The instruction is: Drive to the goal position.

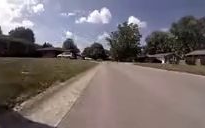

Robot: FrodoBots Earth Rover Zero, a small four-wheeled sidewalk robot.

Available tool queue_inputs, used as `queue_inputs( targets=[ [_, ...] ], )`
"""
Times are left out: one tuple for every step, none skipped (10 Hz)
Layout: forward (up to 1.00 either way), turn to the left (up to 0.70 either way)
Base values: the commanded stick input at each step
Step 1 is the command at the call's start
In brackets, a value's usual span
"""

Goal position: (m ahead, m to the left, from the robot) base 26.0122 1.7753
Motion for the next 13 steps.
queue_inputs(
  targets=[
    [1.00,0.00],
    [1.00,0.00],
    [1.00,0.00],
    [1.00,0.00],
    [1.00,0.00],
    [1.00,0.00],
    [1.00,0.00],
    [1.00,0.00],
    [1.00,0.00],
    [1.00,0.00],
    [1.00,0.00],
    [1.00,0.00],
    [1.00,0.00]
  ],
)
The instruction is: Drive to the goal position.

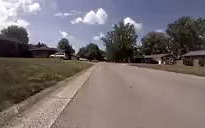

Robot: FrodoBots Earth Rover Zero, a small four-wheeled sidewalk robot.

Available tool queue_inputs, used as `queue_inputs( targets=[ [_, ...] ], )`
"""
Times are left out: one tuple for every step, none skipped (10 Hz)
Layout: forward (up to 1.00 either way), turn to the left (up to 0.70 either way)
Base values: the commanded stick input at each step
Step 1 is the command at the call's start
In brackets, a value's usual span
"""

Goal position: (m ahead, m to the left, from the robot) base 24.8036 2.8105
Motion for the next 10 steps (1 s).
queue_inputs(
  targets=[
    [1.00,0.00],
    [1.00,0.00],
    [1.00,0.00],
    [1.00,0.00],
    [1.00,0.00],
    [1.00,0.00],
    [1.00,0.00],
    [1.00,0.09],
    [1.00,0.36],
    [1.00,0.29]
  ],
)
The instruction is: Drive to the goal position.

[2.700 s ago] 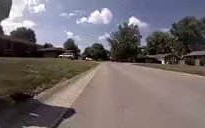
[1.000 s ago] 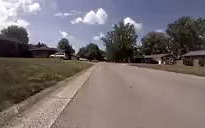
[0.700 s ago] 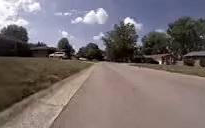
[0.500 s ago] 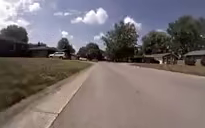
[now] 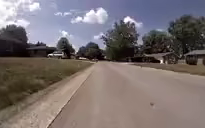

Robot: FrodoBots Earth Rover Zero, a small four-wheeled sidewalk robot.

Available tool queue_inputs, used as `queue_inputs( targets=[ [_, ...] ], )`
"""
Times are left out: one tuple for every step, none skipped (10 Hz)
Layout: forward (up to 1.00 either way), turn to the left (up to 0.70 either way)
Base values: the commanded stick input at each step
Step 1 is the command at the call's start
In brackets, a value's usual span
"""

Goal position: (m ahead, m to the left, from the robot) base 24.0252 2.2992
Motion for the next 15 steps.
queue_inputs(
  targets=[
    [1.00,0.15],
    [1.00,0.02],
    [1.00,0.02],
    [1.00,0.02],
    [1.00,0.02],
    [1.00,0.02],
    [1.00,0.02],
    [1.00,0.02],
    [1.00,0.02],
    [1.00,0.02],
    [1.00,0.02],
    [1.00,0.02],
    [1.00,0.02],
    [1.00,0.01],
    [1.00,-0.09]
  ],
)
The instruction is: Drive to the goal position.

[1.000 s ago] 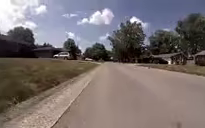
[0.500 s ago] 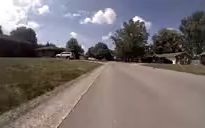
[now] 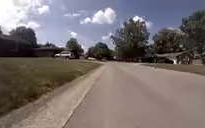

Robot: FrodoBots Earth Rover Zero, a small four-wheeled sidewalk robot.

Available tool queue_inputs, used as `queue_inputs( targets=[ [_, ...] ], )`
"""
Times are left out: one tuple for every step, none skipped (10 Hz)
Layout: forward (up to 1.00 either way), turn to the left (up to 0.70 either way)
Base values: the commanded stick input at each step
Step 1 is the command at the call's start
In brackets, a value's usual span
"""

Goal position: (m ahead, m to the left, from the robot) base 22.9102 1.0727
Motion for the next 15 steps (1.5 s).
queue_inputs(
  targets=[
    [1.00,-0.26],
    [1.00,-0.39],
    [1.00,-0.29],
    [1.00,0.00],
    [1.00,0.00],
    [1.00,0.00],
    [1.00,0.00],
    [1.00,0.00],
    [1.00,0.00],
    [1.00,0.00],
    [1.00,0.00],
    [1.00,0.00],
    [1.00,0.00],
    [1.00,0.00],
    [1.00,0.00]
  ],
)
